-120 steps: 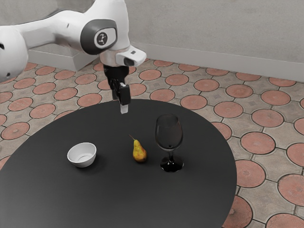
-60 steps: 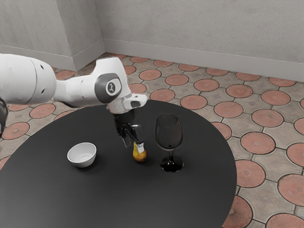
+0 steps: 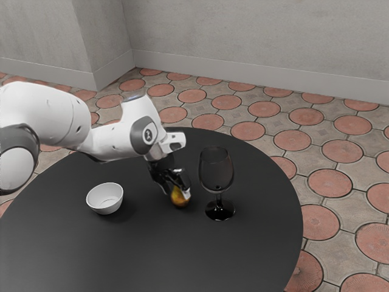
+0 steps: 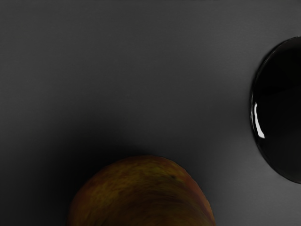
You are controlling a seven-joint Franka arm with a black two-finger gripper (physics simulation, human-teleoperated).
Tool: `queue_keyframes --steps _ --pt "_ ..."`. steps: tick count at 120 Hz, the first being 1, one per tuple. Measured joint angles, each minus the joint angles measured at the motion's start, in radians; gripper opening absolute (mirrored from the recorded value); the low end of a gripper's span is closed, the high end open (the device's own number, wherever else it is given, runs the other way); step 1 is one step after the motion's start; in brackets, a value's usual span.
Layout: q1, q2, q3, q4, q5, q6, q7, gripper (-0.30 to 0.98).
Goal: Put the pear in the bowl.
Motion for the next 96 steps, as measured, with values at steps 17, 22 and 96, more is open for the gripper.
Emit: queue_keyframes --steps 17,22,96 --pt "-0.001 0.013 -0.002 -0.005 -0.017 0.026 -0.006 0.63" --pt "0.0 0.014 -0.002 -0.005 -0.022 0.031 -0.007 0.57" --pt "0.009 -0.067 0.001 -0.054 -0.024 0.046 -0.032 0.22"
